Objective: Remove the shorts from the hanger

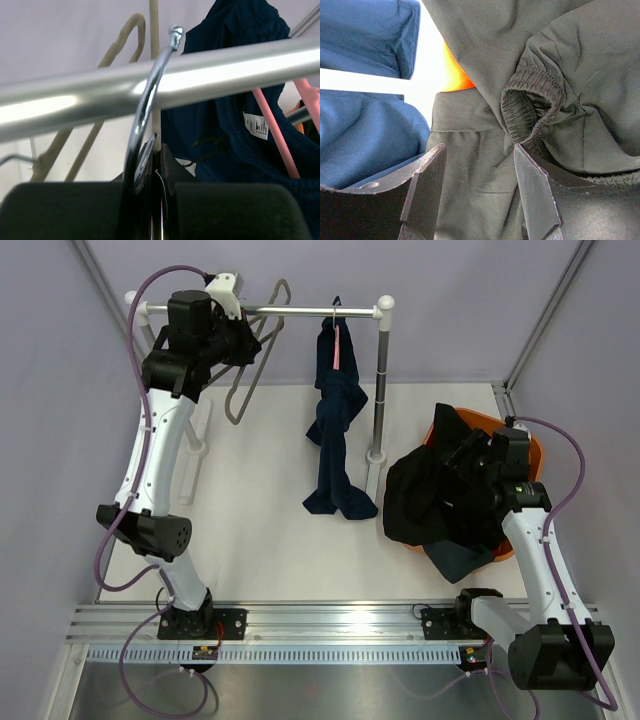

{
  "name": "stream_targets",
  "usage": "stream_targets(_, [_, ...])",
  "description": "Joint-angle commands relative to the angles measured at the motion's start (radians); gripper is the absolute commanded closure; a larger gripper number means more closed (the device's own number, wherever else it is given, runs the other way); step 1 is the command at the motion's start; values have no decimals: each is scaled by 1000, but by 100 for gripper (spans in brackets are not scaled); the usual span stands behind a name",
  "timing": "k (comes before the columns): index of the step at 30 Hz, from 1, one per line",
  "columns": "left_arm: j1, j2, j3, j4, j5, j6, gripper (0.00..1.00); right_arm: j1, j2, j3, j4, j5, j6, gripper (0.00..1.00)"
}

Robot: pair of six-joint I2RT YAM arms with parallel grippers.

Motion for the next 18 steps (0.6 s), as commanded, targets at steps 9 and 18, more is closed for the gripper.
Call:
stream_targets(9, [33,82,88,99,66,-12,100,6,14,45,36,-30,-33,35])
stream_targets(18, [33,20,-25,105,41,0,93,7,5,39,27,-33,-31,35])
